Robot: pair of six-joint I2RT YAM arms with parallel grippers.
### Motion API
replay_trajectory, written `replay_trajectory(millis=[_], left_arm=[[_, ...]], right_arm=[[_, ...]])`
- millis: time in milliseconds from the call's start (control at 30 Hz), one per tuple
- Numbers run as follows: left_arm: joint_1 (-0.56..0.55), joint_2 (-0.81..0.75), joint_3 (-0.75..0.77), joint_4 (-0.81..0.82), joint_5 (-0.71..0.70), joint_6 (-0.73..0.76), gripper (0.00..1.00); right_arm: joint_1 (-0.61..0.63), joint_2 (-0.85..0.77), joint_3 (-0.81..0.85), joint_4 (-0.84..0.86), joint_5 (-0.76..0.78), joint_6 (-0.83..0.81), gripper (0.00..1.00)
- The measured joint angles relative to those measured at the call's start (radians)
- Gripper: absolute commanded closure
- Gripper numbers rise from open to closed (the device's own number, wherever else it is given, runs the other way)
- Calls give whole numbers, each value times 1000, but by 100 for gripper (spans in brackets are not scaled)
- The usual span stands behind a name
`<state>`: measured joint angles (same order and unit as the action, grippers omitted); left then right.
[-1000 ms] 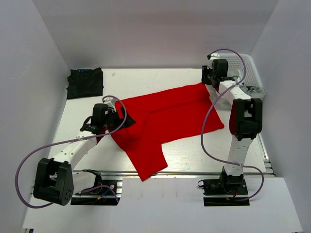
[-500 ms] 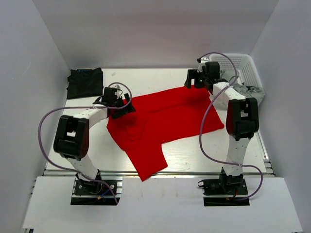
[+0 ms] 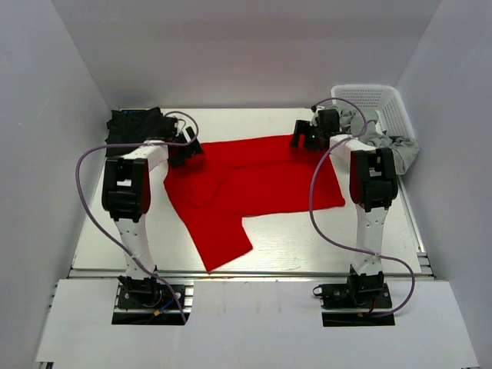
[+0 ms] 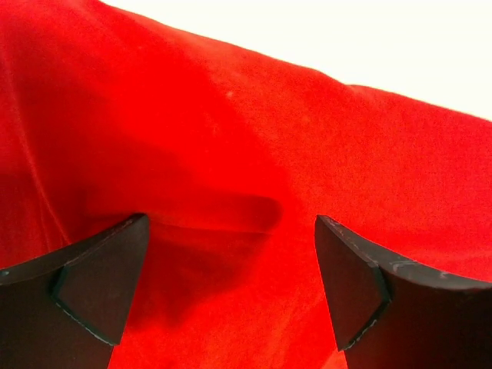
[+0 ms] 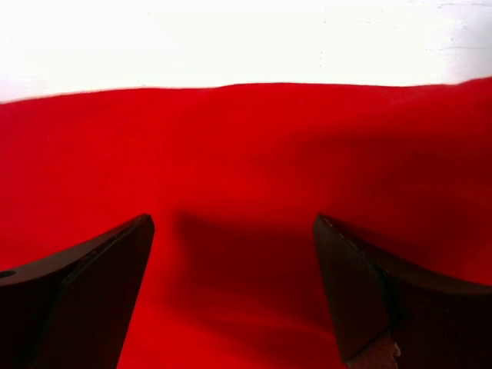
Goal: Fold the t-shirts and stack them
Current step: Fold the flattened tshirt in 1/3 of the way
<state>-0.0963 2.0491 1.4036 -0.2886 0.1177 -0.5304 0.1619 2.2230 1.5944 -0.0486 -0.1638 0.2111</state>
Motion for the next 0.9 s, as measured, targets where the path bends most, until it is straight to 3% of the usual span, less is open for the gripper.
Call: replay_trajectory(millis=[233, 600, 700, 900], left_arm=[[19, 196, 282, -1, 56, 95, 1], [16, 169, 294, -60, 132, 206, 1], [5, 45, 214, -93, 125, 223, 1], [-13, -491, -182, -80, 117, 171, 1]], right_arm=[[3, -40, -88, 78, 32, 25, 10], [26, -98, -56, -76, 92, -53, 10], [45, -225, -159, -82, 109, -49, 10], [81, -623, -564, 12, 121, 95, 10]])
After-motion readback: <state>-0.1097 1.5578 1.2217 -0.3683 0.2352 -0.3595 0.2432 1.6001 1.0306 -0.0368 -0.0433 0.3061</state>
